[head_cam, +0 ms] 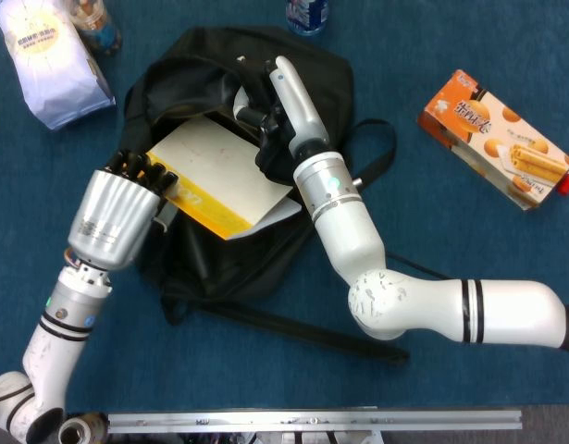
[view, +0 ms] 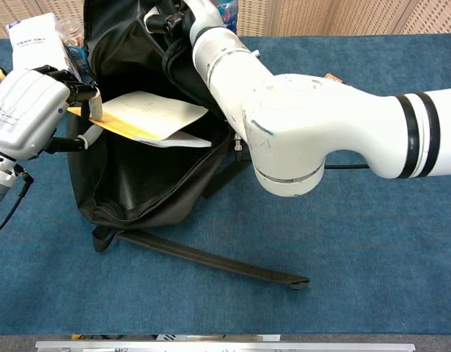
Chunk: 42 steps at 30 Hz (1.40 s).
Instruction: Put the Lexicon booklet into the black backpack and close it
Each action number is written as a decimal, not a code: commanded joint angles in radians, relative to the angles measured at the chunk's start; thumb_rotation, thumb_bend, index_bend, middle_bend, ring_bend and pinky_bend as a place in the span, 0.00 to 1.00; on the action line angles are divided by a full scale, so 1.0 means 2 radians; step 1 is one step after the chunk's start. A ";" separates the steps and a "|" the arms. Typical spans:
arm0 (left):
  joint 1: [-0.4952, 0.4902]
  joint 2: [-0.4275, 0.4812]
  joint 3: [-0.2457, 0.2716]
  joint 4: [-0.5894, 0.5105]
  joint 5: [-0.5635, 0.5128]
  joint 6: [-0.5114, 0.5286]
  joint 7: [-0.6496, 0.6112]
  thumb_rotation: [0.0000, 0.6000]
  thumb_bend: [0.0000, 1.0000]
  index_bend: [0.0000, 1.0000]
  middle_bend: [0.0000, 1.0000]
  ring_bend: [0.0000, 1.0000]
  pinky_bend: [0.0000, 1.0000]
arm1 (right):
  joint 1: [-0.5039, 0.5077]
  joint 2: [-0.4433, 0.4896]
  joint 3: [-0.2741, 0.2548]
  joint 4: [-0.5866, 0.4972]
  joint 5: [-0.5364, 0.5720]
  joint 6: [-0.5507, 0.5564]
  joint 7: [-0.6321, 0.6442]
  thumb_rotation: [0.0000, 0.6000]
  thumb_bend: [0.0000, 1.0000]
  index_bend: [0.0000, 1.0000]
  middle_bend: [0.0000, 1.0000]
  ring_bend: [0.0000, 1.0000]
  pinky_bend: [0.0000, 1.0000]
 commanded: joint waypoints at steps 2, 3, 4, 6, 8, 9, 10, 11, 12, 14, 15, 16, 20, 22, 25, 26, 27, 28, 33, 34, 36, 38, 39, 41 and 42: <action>0.001 -0.010 0.000 -0.003 -0.003 -0.003 0.006 1.00 0.35 0.66 0.58 0.44 0.40 | 0.001 -0.001 0.002 0.000 0.002 0.000 0.002 1.00 1.00 0.78 0.68 0.71 0.99; 0.001 -0.013 0.000 -0.004 -0.005 -0.004 0.011 1.00 0.35 0.66 0.58 0.44 0.40 | 0.001 -0.001 0.001 0.000 0.003 0.000 0.002 1.00 1.00 0.78 0.68 0.71 0.99; 0.001 -0.014 0.001 -0.005 -0.006 -0.006 0.014 1.00 0.35 0.66 0.58 0.44 0.40 | 0.001 -0.001 0.002 -0.001 0.004 -0.001 0.002 1.00 1.00 0.78 0.68 0.71 0.99; 0.001 -0.018 0.001 -0.008 -0.009 -0.009 0.017 1.00 0.35 0.66 0.58 0.44 0.40 | 0.000 -0.001 0.002 -0.002 0.006 -0.001 0.002 1.00 1.00 0.78 0.68 0.71 0.99; 0.001 -0.024 0.000 -0.008 -0.010 -0.011 0.018 1.00 0.35 0.65 0.58 0.44 0.40 | 0.000 0.000 0.002 -0.003 0.006 -0.001 0.002 1.00 1.00 0.78 0.68 0.71 0.99; 0.001 -0.026 0.000 -0.007 -0.011 -0.012 0.019 1.00 0.35 0.65 0.58 0.44 0.40 | 0.000 0.000 0.002 -0.004 0.007 -0.001 0.003 1.00 1.00 0.78 0.68 0.71 0.99; 0.001 -0.029 0.000 -0.006 -0.013 -0.014 0.020 1.00 0.35 0.65 0.58 0.44 0.40 | 0.000 0.000 0.003 -0.005 0.008 -0.001 0.004 1.00 1.00 0.78 0.68 0.71 0.99; 0.001 -0.032 -0.001 -0.005 -0.015 -0.015 0.021 1.00 0.35 0.65 0.58 0.44 0.40 | 0.000 0.000 0.004 -0.005 0.009 -0.001 0.004 1.00 1.00 0.78 0.68 0.71 0.99; 0.000 -0.034 -0.002 -0.004 -0.016 -0.017 0.022 1.00 0.35 0.65 0.58 0.44 0.40 | 0.000 0.000 0.003 -0.005 0.009 -0.001 0.004 1.00 1.00 0.78 0.68 0.71 0.99; 0.000 -0.039 -0.002 -0.002 -0.018 -0.019 0.023 1.00 0.35 0.65 0.58 0.44 0.40 | 0.000 -0.001 0.004 -0.006 0.010 0.001 0.003 1.00 1.00 0.78 0.68 0.71 0.99; 0.000 -0.041 -0.002 -0.001 -0.019 -0.020 0.023 1.00 0.34 0.65 0.58 0.44 0.40 | 0.001 -0.001 0.004 -0.006 0.010 0.001 0.004 1.00 1.00 0.78 0.68 0.71 0.99; -0.001 -0.045 -0.003 0.000 -0.022 -0.021 0.023 1.00 0.34 0.65 0.58 0.44 0.40 | 0.001 -0.001 0.004 -0.006 0.010 0.001 0.004 1.00 1.00 0.78 0.68 0.71 0.99; -0.003 -0.056 -0.007 0.002 -0.025 -0.023 0.028 1.00 0.35 0.65 0.58 0.44 0.40 | 0.002 -0.003 0.003 -0.004 0.010 0.000 0.005 1.00 1.00 0.78 0.68 0.71 0.99; -0.002 -0.062 -0.008 0.006 -0.026 -0.021 0.034 1.00 0.35 0.65 0.58 0.44 0.40 | 0.002 -0.003 0.002 -0.004 0.010 0.000 0.004 1.00 1.00 0.78 0.68 0.71 0.99; -0.002 -0.067 -0.011 0.018 -0.031 -0.022 0.046 1.00 0.35 0.67 0.58 0.44 0.40 | 0.001 -0.002 0.001 -0.007 0.009 0.001 0.004 1.00 1.00 0.78 0.68 0.71 0.99; -0.001 -0.068 -0.011 0.020 -0.033 -0.023 0.047 1.00 0.35 0.67 0.58 0.44 0.40 | 0.000 -0.001 0.001 -0.008 0.010 0.001 0.004 1.00 1.00 0.78 0.68 0.71 0.99; 0.000 -0.069 -0.010 0.022 -0.036 -0.024 0.048 1.00 0.35 0.67 0.58 0.44 0.40 | 0.000 -0.001 0.001 -0.009 0.010 0.002 0.004 1.00 1.00 0.78 0.68 0.71 0.99; 0.001 -0.069 -0.010 0.025 -0.040 -0.026 0.050 1.00 0.35 0.67 0.58 0.44 0.40 | 0.000 0.000 0.001 -0.009 0.010 0.001 0.004 1.00 1.00 0.78 0.68 0.71 0.99; 0.003 -0.078 -0.010 0.038 -0.044 -0.025 0.059 1.00 0.35 0.67 0.58 0.44 0.40 | 0.000 0.000 0.002 -0.010 0.013 0.001 0.004 1.00 1.00 0.78 0.68 0.71 0.99; 0.003 -0.079 -0.011 0.040 -0.045 -0.024 0.058 1.00 0.35 0.67 0.58 0.44 0.40 | 0.000 0.000 0.002 -0.010 0.013 0.001 0.003 1.00 1.00 0.78 0.68 0.71 0.99; 0.005 -0.078 -0.012 0.039 -0.045 -0.020 0.059 1.00 0.35 0.64 0.58 0.44 0.40 | -0.001 0.001 0.001 -0.010 0.013 0.001 0.003 1.00 1.00 0.78 0.68 0.71 0.99; 0.010 -0.074 -0.011 0.033 -0.045 -0.013 0.061 1.00 0.32 0.57 0.55 0.44 0.40 | -0.001 0.002 0.001 -0.010 0.013 0.000 0.003 1.00 1.00 0.78 0.68 0.71 0.99; 0.013 -0.071 -0.011 0.028 -0.045 -0.008 0.061 1.00 0.30 0.54 0.55 0.43 0.40 | -0.002 0.003 0.001 -0.010 0.014 0.000 0.003 1.00 1.00 0.78 0.68 0.71 0.99; 0.019 -0.069 -0.008 0.021 -0.045 0.000 0.063 1.00 0.22 0.44 0.51 0.41 0.40 | -0.002 0.003 0.002 -0.010 0.015 -0.002 0.004 1.00 1.00 0.78 0.68 0.71 0.99; 0.021 -0.068 -0.007 0.017 -0.043 0.004 0.064 1.00 0.21 0.40 0.48 0.39 0.40 | -0.002 0.004 0.003 -0.010 0.016 -0.003 0.005 1.00 1.00 0.78 0.68 0.71 0.99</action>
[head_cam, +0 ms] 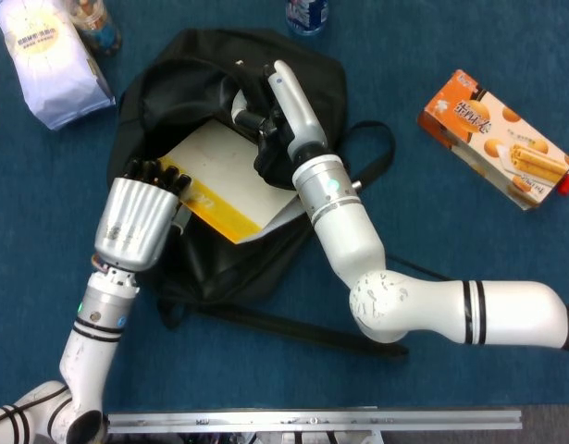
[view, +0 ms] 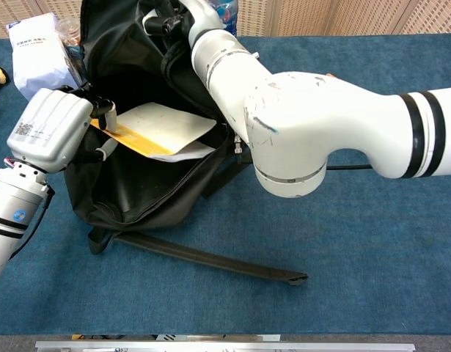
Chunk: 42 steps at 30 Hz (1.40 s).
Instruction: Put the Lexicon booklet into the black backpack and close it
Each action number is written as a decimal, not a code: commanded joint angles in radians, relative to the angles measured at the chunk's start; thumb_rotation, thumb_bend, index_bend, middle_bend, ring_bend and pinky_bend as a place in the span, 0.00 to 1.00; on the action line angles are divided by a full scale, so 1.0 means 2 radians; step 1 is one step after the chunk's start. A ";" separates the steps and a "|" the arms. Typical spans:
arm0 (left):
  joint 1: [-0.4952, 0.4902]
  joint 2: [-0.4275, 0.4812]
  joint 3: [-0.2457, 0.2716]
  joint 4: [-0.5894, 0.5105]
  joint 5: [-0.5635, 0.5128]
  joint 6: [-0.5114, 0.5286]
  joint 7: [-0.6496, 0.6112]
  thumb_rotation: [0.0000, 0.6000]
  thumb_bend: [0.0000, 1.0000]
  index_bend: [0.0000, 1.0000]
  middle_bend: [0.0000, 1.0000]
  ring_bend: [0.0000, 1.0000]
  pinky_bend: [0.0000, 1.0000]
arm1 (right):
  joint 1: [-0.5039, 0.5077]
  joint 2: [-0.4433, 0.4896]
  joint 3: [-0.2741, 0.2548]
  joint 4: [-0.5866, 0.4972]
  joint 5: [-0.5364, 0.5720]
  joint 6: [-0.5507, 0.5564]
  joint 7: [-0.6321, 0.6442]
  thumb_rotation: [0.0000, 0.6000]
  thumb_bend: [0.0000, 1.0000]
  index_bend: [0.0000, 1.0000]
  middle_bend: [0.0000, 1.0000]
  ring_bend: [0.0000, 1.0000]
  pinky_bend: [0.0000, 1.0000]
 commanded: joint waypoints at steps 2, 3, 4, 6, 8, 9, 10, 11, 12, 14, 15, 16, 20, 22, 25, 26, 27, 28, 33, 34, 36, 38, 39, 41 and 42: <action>0.010 0.004 0.005 -0.010 0.003 0.013 0.008 1.00 0.17 0.30 0.38 0.31 0.40 | 0.000 0.001 0.000 0.000 0.002 -0.003 0.001 1.00 1.00 0.78 0.68 0.71 0.99; 0.012 0.003 0.006 -0.014 0.002 0.014 0.012 1.00 0.16 0.26 0.34 0.28 0.40 | 0.000 0.001 0.000 0.000 0.002 -0.004 0.001 1.00 1.00 0.78 0.68 0.71 0.99; 0.014 0.004 0.006 -0.017 0.001 0.014 0.015 1.00 0.14 0.21 0.29 0.24 0.39 | -0.001 0.001 0.000 -0.001 0.003 -0.005 0.002 1.00 1.00 0.78 0.68 0.71 0.99; 0.016 0.003 0.005 -0.021 0.002 0.019 0.017 1.00 0.14 0.13 0.21 0.18 0.38 | -0.001 0.003 0.000 -0.001 0.005 -0.007 0.001 1.00 1.00 0.78 0.68 0.71 0.99; 0.018 0.003 0.005 -0.022 0.003 0.022 0.018 1.00 0.14 0.05 0.16 0.15 0.37 | -0.001 0.005 -0.001 -0.002 0.007 -0.009 0.000 1.00 1.00 0.78 0.68 0.71 0.99; 0.020 0.005 0.006 -0.023 0.005 0.025 0.016 1.00 0.14 0.03 0.14 0.14 0.36 | -0.002 0.006 -0.001 -0.003 0.008 -0.010 0.000 1.00 1.00 0.78 0.68 0.71 0.99; 0.021 0.007 0.007 -0.025 0.006 0.027 0.016 1.00 0.14 0.01 0.13 0.13 0.36 | -0.003 0.008 -0.001 -0.004 0.008 -0.011 0.000 1.00 1.00 0.78 0.68 0.71 0.99; 0.023 0.010 0.009 -0.028 0.006 0.027 0.016 1.00 0.14 0.00 0.12 0.12 0.35 | -0.003 0.009 -0.002 -0.005 0.009 -0.013 0.000 1.00 1.00 0.78 0.68 0.71 0.99; 0.026 0.015 0.011 -0.033 0.005 0.028 0.018 1.00 0.14 0.00 0.12 0.12 0.35 | -0.004 0.011 -0.003 -0.006 0.009 -0.015 0.000 1.00 1.00 0.78 0.68 0.71 0.99; 0.032 0.025 0.013 -0.041 0.002 0.031 0.022 1.00 0.14 0.00 0.12 0.12 0.35 | -0.006 0.017 -0.005 -0.009 0.010 -0.020 -0.002 1.00 1.00 0.78 0.68 0.71 0.99; 0.036 0.032 0.013 -0.047 -0.001 0.031 0.023 1.00 0.14 0.00 0.12 0.12 0.35 | -0.008 0.021 -0.008 -0.011 0.008 -0.023 -0.004 1.00 1.00 0.78 0.68 0.71 0.99; 0.039 0.038 0.014 -0.052 -0.005 0.031 0.024 1.00 0.14 0.00 0.12 0.12 0.35 | -0.010 0.025 -0.010 -0.013 0.008 -0.025 -0.006 1.00 1.00 0.78 0.68 0.71 0.99; 0.051 0.063 0.016 -0.071 -0.017 0.034 0.021 1.00 0.14 0.00 0.12 0.12 0.35 | -0.020 0.045 -0.019 -0.023 0.009 -0.039 -0.012 1.00 1.00 0.78 0.66 0.70 0.98; 0.058 0.075 0.017 -0.077 -0.023 0.036 0.018 1.00 0.14 0.00 0.12 0.12 0.34 | -0.024 0.056 -0.024 -0.029 0.010 -0.046 -0.013 1.00 1.00 0.78 0.65 0.68 0.96; 0.064 0.089 0.016 -0.083 -0.030 0.036 0.017 1.00 0.14 0.00 0.12 0.12 0.34 | -0.029 0.068 -0.029 -0.036 0.015 -0.056 -0.014 1.00 1.00 0.78 0.64 0.67 0.94; 0.065 0.092 0.016 -0.084 -0.032 0.035 0.016 1.00 0.14 0.00 0.12 0.12 0.34 | -0.030 0.071 -0.030 -0.037 0.015 -0.057 -0.014 1.00 1.00 0.78 0.64 0.67 0.94; 0.066 0.095 0.015 -0.085 -0.034 0.035 0.015 1.00 0.14 0.00 0.12 0.12 0.34 | -0.031 0.074 -0.032 -0.039 0.016 -0.059 -0.013 1.00 1.00 0.78 0.64 0.66 0.94; 0.068 0.097 0.015 -0.086 -0.036 0.035 0.013 1.00 0.14 0.00 0.12 0.12 0.34 | -0.031 0.076 -0.033 -0.041 0.016 -0.060 -0.012 1.00 1.00 0.78 0.64 0.66 0.94; 0.071 0.108 0.008 -0.091 -0.050 0.030 0.011 1.00 0.14 0.00 0.12 0.12 0.33 | -0.032 0.084 -0.042 -0.047 0.015 -0.064 -0.010 1.00 1.00 0.78 0.63 0.66 0.93; 0.071 0.110 0.007 -0.093 -0.053 0.029 0.011 1.00 0.14 0.00 0.12 0.12 0.33 | -0.032 0.086 -0.043 -0.048 0.015 -0.065 -0.010 1.00 1.00 0.78 0.63 0.66 0.93; 0.073 0.118 0.004 -0.098 -0.061 0.024 0.008 1.00 0.14 0.00 0.12 0.12 0.33 | -0.033 0.093 -0.047 -0.053 0.013 -0.068 -0.012 1.00 1.00 0.78 0.63 0.66 0.93; 0.073 0.127 0.001 -0.105 -0.071 0.018 0.006 1.00 0.14 0.00 0.12 0.12 0.32 | -0.034 0.101 -0.052 -0.058 0.010 -0.071 -0.016 1.00 1.00 0.78 0.63 0.66 0.93; 0.074 0.133 0.000 -0.111 -0.077 0.014 0.003 1.00 0.14 0.00 0.12 0.12 0.31 | -0.035 0.107 -0.055 -0.061 0.010 -0.074 -0.018 1.00 1.00 0.78 0.63 0.66 0.93; 0.074 0.145 -0.004 -0.122 -0.089 0.006 0.001 1.00 0.14 0.00 0.12 0.12 0.31 | -0.037 0.122 -0.063 -0.068 0.009 -0.085 -0.026 1.00 0.99 0.78 0.63 0.66 0.92; 0.074 0.152 -0.006 -0.129 -0.096 0.002 -0.001 1.00 0.14 0.00 0.12 0.12 0.30 | -0.038 0.132 -0.067 -0.072 0.010 -0.090 -0.029 1.00 0.99 0.78 0.63 0.66 0.92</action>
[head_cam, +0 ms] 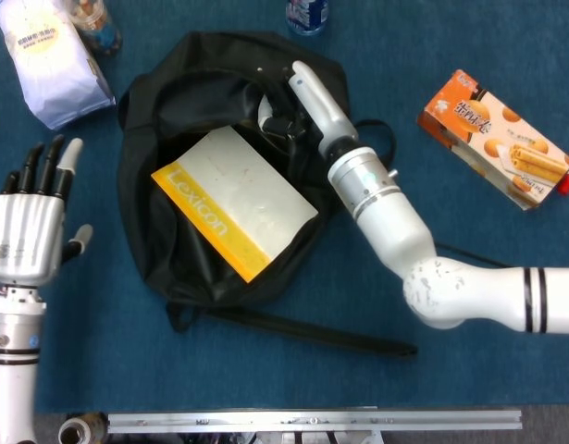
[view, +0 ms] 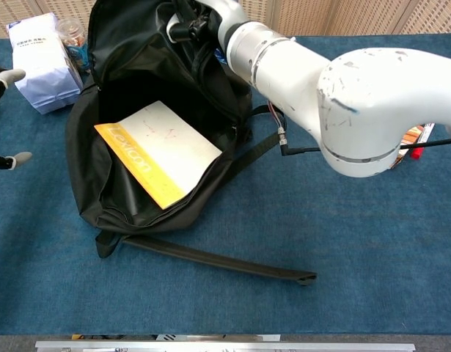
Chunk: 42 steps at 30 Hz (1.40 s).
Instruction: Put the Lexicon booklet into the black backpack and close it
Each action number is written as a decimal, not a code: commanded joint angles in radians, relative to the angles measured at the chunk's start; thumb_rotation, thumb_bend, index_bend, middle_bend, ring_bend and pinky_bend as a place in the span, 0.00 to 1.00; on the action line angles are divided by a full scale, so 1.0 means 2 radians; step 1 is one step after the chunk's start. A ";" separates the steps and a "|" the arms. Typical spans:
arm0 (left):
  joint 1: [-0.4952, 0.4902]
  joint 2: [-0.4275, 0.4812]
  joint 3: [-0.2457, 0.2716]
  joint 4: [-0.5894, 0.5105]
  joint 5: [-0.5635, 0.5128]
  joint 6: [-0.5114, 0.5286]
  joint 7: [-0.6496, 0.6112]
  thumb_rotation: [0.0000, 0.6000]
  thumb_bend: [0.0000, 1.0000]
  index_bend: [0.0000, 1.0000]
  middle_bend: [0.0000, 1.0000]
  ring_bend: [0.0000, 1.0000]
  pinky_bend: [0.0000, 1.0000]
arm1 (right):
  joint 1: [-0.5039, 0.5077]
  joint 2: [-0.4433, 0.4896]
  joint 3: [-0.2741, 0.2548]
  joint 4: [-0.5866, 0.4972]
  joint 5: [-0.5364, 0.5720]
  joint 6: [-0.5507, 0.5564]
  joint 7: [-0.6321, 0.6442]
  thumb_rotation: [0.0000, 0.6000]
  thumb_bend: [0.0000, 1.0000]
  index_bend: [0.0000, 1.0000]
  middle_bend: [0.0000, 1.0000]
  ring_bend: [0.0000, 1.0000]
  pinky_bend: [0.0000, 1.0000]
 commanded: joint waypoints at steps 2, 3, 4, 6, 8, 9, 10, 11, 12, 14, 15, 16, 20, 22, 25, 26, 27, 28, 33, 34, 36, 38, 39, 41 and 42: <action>0.000 0.022 -0.010 -0.020 -0.020 -0.012 -0.004 1.00 0.14 0.00 0.12 0.12 0.30 | -0.004 0.031 -0.017 -0.014 0.002 -0.019 -0.015 1.00 0.99 0.78 0.63 0.66 0.92; 0.000 0.026 -0.012 -0.023 -0.024 -0.013 -0.003 1.00 0.14 0.00 0.12 0.12 0.30 | -0.005 0.040 -0.020 -0.018 0.007 -0.025 -0.017 1.00 0.99 0.78 0.63 0.66 0.92; -0.001 0.028 -0.014 -0.025 -0.026 -0.013 -0.003 1.00 0.14 0.00 0.12 0.12 0.30 | -0.005 0.048 -0.023 -0.021 0.009 -0.030 -0.020 1.00 0.99 0.78 0.63 0.66 0.92; -0.001 0.032 -0.016 -0.028 -0.030 -0.014 0.000 1.00 0.14 0.00 0.12 0.12 0.30 | -0.006 0.066 -0.031 -0.027 0.013 -0.043 -0.027 1.00 0.99 0.78 0.63 0.66 0.92; 0.000 0.035 -0.018 -0.032 -0.034 -0.014 0.001 1.00 0.14 0.00 0.12 0.12 0.30 | -0.006 0.086 -0.041 -0.032 0.017 -0.055 -0.035 1.00 0.99 0.78 0.63 0.66 0.92; 0.000 0.036 -0.018 -0.033 -0.035 -0.014 0.001 1.00 0.14 0.00 0.12 0.12 0.30 | -0.005 0.095 -0.046 -0.033 0.019 -0.059 -0.039 1.00 0.99 0.78 0.63 0.66 0.92; 0.000 0.037 -0.018 -0.033 -0.036 -0.014 0.002 1.00 0.14 0.00 0.12 0.12 0.30 | -0.005 0.105 -0.051 -0.036 0.022 -0.065 -0.042 1.00 0.99 0.78 0.63 0.66 0.92; 0.000 0.037 -0.018 -0.034 -0.037 -0.014 0.003 1.00 0.14 0.00 0.12 0.12 0.30 | -0.004 0.112 -0.055 -0.038 0.023 -0.068 -0.044 1.00 0.99 0.78 0.63 0.66 0.92; -0.001 0.038 -0.019 -0.035 -0.039 -0.015 0.005 1.00 0.14 0.00 0.12 0.12 0.30 | -0.004 0.121 -0.060 -0.040 0.023 -0.075 -0.046 1.00 0.99 0.78 0.63 0.66 0.92; -0.001 0.039 -0.020 -0.037 -0.043 -0.016 0.007 1.00 0.14 0.00 0.12 0.12 0.30 | -0.003 0.134 -0.070 -0.042 0.019 -0.086 -0.050 1.00 0.99 0.78 0.63 0.66 0.92; -0.002 0.039 -0.021 -0.037 -0.044 -0.017 0.008 1.00 0.14 0.00 0.12 0.12 0.30 | -0.003 0.138 -0.075 -0.042 0.013 -0.088 -0.053 1.00 0.98 0.78 0.63 0.66 0.92; -0.002 0.040 -0.021 -0.038 -0.045 -0.016 0.009 1.00 0.14 0.00 0.12 0.12 0.30 | -0.003 0.141 -0.083 -0.043 0.005 -0.091 -0.054 1.00 0.97 0.77 0.63 0.66 0.91; -0.003 0.041 -0.024 -0.040 -0.050 -0.016 0.013 1.00 0.14 0.00 0.12 0.12 0.30 | -0.007 0.149 -0.098 -0.054 -0.015 -0.122 -0.036 1.00 0.84 0.70 0.58 0.58 0.80; -0.003 0.041 -0.026 -0.041 -0.052 -0.015 0.014 1.00 0.14 0.00 0.12 0.12 0.30 | -0.012 0.154 -0.099 -0.062 -0.030 -0.146 -0.017 1.00 0.74 0.62 0.53 0.52 0.72; -0.004 0.043 -0.027 -0.042 -0.055 -0.014 0.017 1.00 0.14 0.00 0.12 0.12 0.30 | -0.019 0.159 -0.099 -0.072 -0.052 -0.180 0.010 1.00 0.54 0.49 0.46 0.44 0.60; -0.003 0.043 -0.027 -0.043 -0.057 -0.013 0.018 1.00 0.14 0.00 0.12 0.12 0.30 | -0.019 0.161 -0.100 -0.074 -0.057 -0.189 0.016 1.00 0.46 0.44 0.43 0.40 0.55; -0.003 0.043 -0.028 -0.043 -0.057 -0.012 0.018 1.00 0.14 0.00 0.12 0.12 0.30 | -0.019 0.164 -0.102 -0.076 -0.063 -0.201 0.024 1.00 0.43 0.40 0.41 0.37 0.52; -0.003 0.044 -0.028 -0.044 -0.057 -0.012 0.018 1.00 0.14 0.00 0.12 0.12 0.30 | -0.019 0.167 -0.104 -0.078 -0.067 -0.210 0.030 1.00 0.37 0.34 0.38 0.34 0.47; -0.001 0.044 -0.027 -0.043 -0.058 -0.007 0.018 1.00 0.14 0.00 0.12 0.12 0.29 | -0.013 0.185 -0.118 -0.083 -0.083 -0.250 0.052 1.00 0.20 0.17 0.28 0.22 0.35; 0.000 0.043 -0.026 -0.042 -0.059 -0.007 0.019 1.00 0.14 0.00 0.12 0.12 0.29 | -0.010 0.190 -0.123 -0.085 -0.085 -0.257 0.055 1.00 0.18 0.14 0.26 0.20 0.33; 0.000 0.043 -0.026 -0.041 -0.060 -0.007 0.019 1.00 0.14 0.00 0.12 0.12 0.29 | -0.006 0.195 -0.131 -0.089 -0.092 -0.258 0.057 1.00 0.14 0.08 0.24 0.17 0.30; -0.002 0.043 -0.027 -0.042 -0.062 -0.008 0.020 1.00 0.14 0.00 0.12 0.12 0.29 | -0.003 0.200 -0.138 -0.097 -0.099 -0.259 0.062 1.00 0.10 0.05 0.22 0.15 0.28; -0.002 0.043 -0.027 -0.042 -0.062 -0.008 0.020 1.00 0.14 0.00 0.12 0.12 0.29 | -0.003 0.203 -0.140 -0.100 -0.102 -0.260 0.065 1.00 0.09 0.04 0.21 0.15 0.28; -0.002 0.042 -0.026 -0.041 -0.062 -0.007 0.020 1.00 0.14 0.00 0.12 0.12 0.29 | -0.005 0.209 -0.143 -0.107 -0.111 -0.257 0.073 1.00 0.08 0.04 0.21 0.14 0.28; -0.002 0.042 -0.026 -0.041 -0.062 -0.007 0.020 1.00 0.14 0.00 0.12 0.12 0.29 | -0.007 0.213 -0.144 -0.111 -0.117 -0.254 0.075 1.00 0.08 0.04 0.21 0.14 0.28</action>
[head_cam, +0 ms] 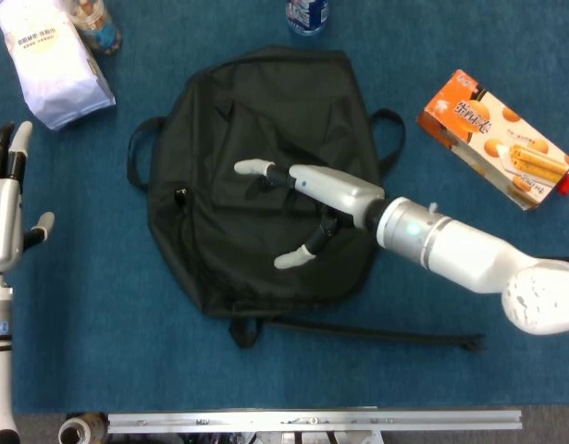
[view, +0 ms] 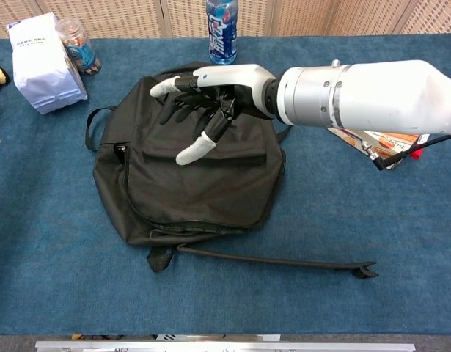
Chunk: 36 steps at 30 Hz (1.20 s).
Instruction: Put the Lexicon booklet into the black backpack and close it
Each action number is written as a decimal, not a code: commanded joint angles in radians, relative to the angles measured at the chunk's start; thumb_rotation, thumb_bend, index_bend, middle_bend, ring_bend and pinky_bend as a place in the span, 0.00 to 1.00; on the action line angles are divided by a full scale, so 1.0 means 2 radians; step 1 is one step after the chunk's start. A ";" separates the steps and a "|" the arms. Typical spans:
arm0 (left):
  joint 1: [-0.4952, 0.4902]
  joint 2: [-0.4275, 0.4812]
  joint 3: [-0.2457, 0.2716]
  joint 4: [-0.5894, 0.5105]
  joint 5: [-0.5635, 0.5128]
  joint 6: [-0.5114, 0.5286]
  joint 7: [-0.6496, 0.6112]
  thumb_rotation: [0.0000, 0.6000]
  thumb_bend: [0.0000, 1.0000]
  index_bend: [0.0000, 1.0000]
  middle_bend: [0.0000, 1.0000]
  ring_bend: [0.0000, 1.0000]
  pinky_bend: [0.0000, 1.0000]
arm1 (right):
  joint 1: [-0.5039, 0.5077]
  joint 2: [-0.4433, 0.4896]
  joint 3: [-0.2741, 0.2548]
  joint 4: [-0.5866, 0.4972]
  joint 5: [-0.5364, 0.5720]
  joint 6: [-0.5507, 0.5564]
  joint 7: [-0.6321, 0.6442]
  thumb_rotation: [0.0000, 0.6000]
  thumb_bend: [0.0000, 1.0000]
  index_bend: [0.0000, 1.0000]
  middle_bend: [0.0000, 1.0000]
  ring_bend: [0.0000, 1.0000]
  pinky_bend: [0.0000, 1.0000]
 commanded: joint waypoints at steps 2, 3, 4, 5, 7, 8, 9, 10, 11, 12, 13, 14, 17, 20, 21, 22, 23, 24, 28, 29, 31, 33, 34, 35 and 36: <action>0.000 0.001 -0.001 0.001 0.001 0.001 -0.004 1.00 0.14 0.00 0.12 0.12 0.29 | -0.010 0.018 -0.010 -0.014 -0.028 0.020 0.004 1.00 0.08 0.04 0.21 0.14 0.28; -0.001 0.001 -0.001 0.002 0.002 0.002 -0.005 1.00 0.14 0.00 0.12 0.12 0.29 | -0.015 0.023 -0.013 -0.017 -0.034 0.029 0.003 1.00 0.08 0.04 0.21 0.14 0.28; -0.001 0.001 -0.002 0.003 0.002 0.002 -0.006 1.00 0.14 0.00 0.12 0.12 0.29 | -0.022 0.029 -0.018 -0.022 -0.044 0.045 0.001 1.00 0.08 0.04 0.22 0.14 0.28; -0.001 0.002 -0.002 0.003 0.002 0.002 -0.006 1.00 0.14 0.00 0.12 0.12 0.29 | -0.028 0.033 -0.022 -0.026 -0.053 0.060 -0.002 1.00 0.08 0.04 0.23 0.14 0.28; -0.002 0.003 -0.005 0.003 0.002 0.002 -0.011 1.00 0.14 0.00 0.12 0.12 0.29 | -0.048 0.041 -0.034 -0.034 -0.078 0.111 -0.017 1.00 0.12 0.06 0.27 0.15 0.30; -0.002 0.003 -0.005 0.004 0.002 0.002 -0.013 1.00 0.14 0.00 0.12 0.12 0.29 | -0.057 0.045 -0.041 -0.037 -0.091 0.131 -0.025 1.00 0.18 0.08 0.29 0.17 0.32; -0.002 0.004 -0.006 0.004 0.002 0.003 -0.015 1.00 0.14 0.01 0.12 0.12 0.29 | -0.067 0.050 -0.046 -0.041 -0.103 0.153 -0.031 1.00 0.22 0.11 0.31 0.18 0.35; -0.002 0.005 -0.006 0.004 0.003 0.004 -0.017 1.00 0.14 0.01 0.12 0.12 0.29 | -0.082 0.055 -0.052 -0.045 -0.117 0.185 -0.038 1.00 0.26 0.13 0.32 0.19 0.38; -0.001 0.007 -0.006 0.004 0.004 0.005 -0.019 1.00 0.14 0.02 0.12 0.12 0.29 | -0.095 0.059 -0.057 -0.048 -0.131 0.209 -0.043 1.00 0.30 0.17 0.34 0.22 0.42; -0.001 0.008 -0.006 0.004 0.004 0.006 -0.022 1.00 0.14 0.03 0.12 0.12 0.29 | -0.108 0.064 -0.063 -0.050 -0.145 0.231 -0.049 1.00 0.33 0.21 0.37 0.24 0.46; 0.000 0.011 -0.006 0.005 0.006 0.007 -0.027 1.00 0.14 0.03 0.12 0.12 0.29 | -0.126 0.071 -0.073 -0.052 -0.164 0.262 -0.058 1.00 0.37 0.25 0.40 0.27 0.50; 0.000 0.013 -0.006 0.005 0.007 0.007 -0.032 1.00 0.14 0.04 0.12 0.12 0.29 | -0.139 0.075 -0.081 -0.051 -0.179 0.285 -0.065 1.00 0.40 0.29 0.42 0.30 0.53; 0.002 0.020 -0.005 0.009 0.012 0.007 -0.049 1.00 0.14 0.06 0.12 0.12 0.29 | -0.184 0.088 -0.108 -0.045 -0.220 0.352 -0.088 1.00 0.44 0.38 0.49 0.36 0.60; 0.005 0.027 -0.002 0.014 0.018 0.007 -0.064 1.00 0.14 0.06 0.12 0.12 0.29 | -0.228 0.096 -0.133 -0.030 -0.262 0.408 -0.094 1.00 0.44 0.46 0.56 0.42 0.61; 0.006 0.029 0.000 0.016 0.020 0.007 -0.069 1.00 0.14 0.06 0.12 0.12 0.29 | -0.245 0.097 -0.144 -0.020 -0.282 0.429 -0.097 1.00 0.44 0.48 0.57 0.43 0.61; 0.007 0.031 0.001 0.017 0.023 0.008 -0.074 1.00 0.14 0.07 0.12 0.12 0.29 | -0.258 0.098 -0.153 -0.010 -0.299 0.445 -0.101 1.00 0.44 0.49 0.59 0.44 0.61; 0.008 0.031 0.002 0.018 0.025 0.009 -0.079 1.00 0.14 0.07 0.12 0.12 0.29 | -0.271 0.098 -0.163 0.000 -0.314 0.460 -0.105 1.00 0.44 0.50 0.59 0.44 0.61; 0.010 0.032 0.003 0.020 0.028 0.013 -0.084 1.00 0.14 0.07 0.12 0.12 0.29 | -0.287 0.098 -0.174 0.013 -0.333 0.478 -0.110 1.00 0.44 0.51 0.60 0.44 0.61; 0.017 0.040 0.013 0.019 0.036 0.015 -0.093 1.00 0.14 0.07 0.13 0.12 0.27 | -0.330 0.102 -0.203 0.048 -0.370 0.514 -0.114 1.00 0.44 0.51 0.60 0.44 0.61; 0.020 0.042 0.016 0.017 0.038 0.015 -0.097 1.00 0.14 0.07 0.13 0.12 0.27 | -0.339 0.104 -0.207 0.053 -0.374 0.518 -0.110 1.00 0.44 0.51 0.60 0.44 0.61; 0.024 0.045 0.021 0.017 0.045 0.018 -0.103 1.00 0.14 0.07 0.13 0.12 0.26 | -0.357 0.105 -0.212 0.066 -0.381 0.530 -0.092 1.00 0.44 0.51 0.60 0.44 0.61; 0.028 0.046 0.027 0.019 0.052 0.023 -0.105 1.00 0.14 0.08 0.13 0.12 0.26 | -0.374 0.104 -0.214 0.081 -0.388 0.543 -0.077 1.00 0.44 0.51 0.60 0.44 0.61; 0.030 0.046 0.028 0.019 0.054 0.025 -0.107 1.00 0.14 0.08 0.13 0.12 0.26 | -0.381 0.103 -0.214 0.087 -0.392 0.548 -0.073 1.00 0.43 0.51 0.60 0.44 0.61; 0.032 0.045 0.029 0.020 0.055 0.027 -0.110 1.00 0.14 0.09 0.13 0.12 0.26 | -0.387 0.103 -0.214 0.092 -0.394 0.552 -0.069 1.00 0.42 0.51 0.60 0.44 0.61; 0.035 0.046 0.030 0.019 0.056 0.030 -0.114 1.00 0.14 0.09 0.13 0.12 0.26 | -0.393 0.104 -0.214 0.097 -0.396 0.555 -0.064 1.00 0.41 0.51 0.60 0.44 0.61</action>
